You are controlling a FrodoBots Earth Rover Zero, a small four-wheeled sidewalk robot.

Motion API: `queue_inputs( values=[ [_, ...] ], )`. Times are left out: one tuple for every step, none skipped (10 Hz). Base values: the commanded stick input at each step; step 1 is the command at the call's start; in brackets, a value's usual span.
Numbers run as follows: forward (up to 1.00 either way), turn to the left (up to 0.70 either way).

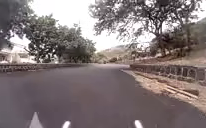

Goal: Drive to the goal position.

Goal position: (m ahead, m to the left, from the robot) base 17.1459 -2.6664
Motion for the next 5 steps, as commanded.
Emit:
queue_inputs(
  values=[
    [0.70,0.00],
    [0.70,0.00],
    [0.70,0.00],
    [0.70,-0.35],
    [0.70,-0.35]
  ],
)
